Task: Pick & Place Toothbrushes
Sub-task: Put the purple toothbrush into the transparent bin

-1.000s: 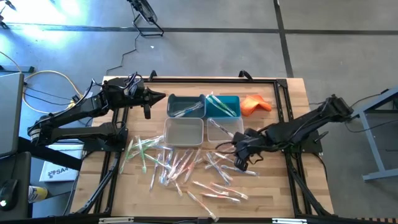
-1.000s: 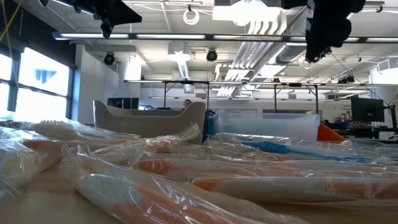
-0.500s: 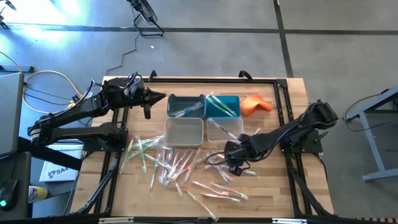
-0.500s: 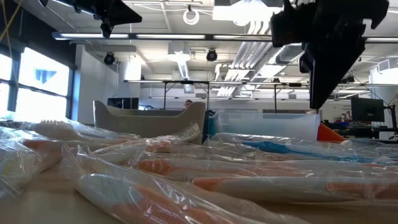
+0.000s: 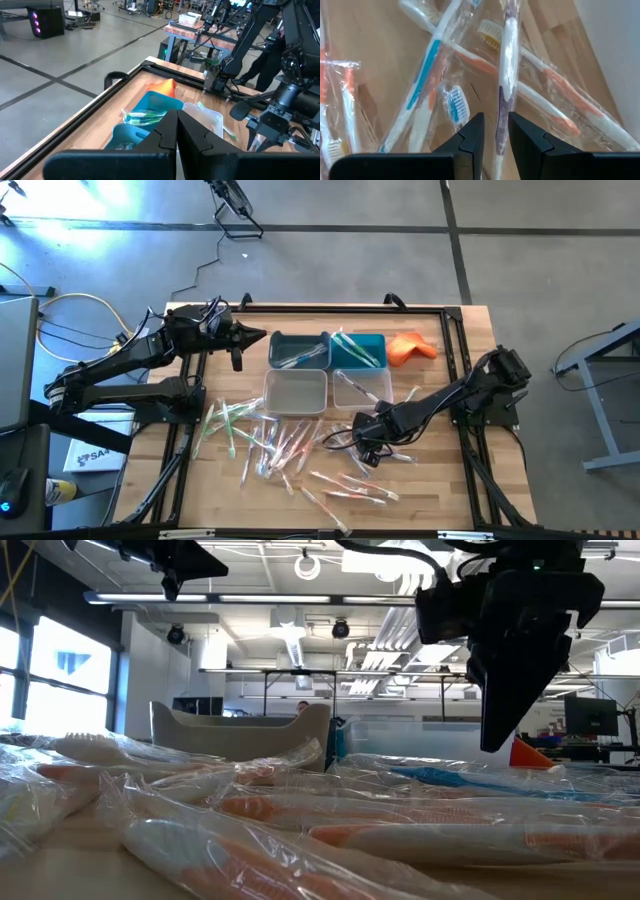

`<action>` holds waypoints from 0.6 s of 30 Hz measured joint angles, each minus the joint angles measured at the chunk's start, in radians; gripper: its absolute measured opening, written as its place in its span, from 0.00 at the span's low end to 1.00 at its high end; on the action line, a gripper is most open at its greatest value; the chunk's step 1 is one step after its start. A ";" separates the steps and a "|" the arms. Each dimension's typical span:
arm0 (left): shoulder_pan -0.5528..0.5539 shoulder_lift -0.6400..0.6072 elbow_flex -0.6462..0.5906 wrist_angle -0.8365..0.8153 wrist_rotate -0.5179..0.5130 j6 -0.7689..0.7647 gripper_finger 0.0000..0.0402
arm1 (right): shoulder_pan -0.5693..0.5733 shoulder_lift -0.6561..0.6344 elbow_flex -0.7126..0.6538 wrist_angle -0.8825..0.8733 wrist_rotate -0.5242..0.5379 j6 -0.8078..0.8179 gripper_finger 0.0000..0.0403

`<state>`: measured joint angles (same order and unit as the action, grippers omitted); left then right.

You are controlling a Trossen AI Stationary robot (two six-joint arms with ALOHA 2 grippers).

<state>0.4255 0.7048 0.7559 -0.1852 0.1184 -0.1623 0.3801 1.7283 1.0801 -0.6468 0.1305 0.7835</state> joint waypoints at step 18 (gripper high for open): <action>0.000 0.000 0.000 0.000 0.000 0.000 0.00 | 0.000 0.000 0.000 0.001 0.072 -0.002 0.20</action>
<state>0.4252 0.7048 0.7559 -0.1856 0.1184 -0.1623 0.3801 1.7279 1.0801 -0.6456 0.2022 0.7811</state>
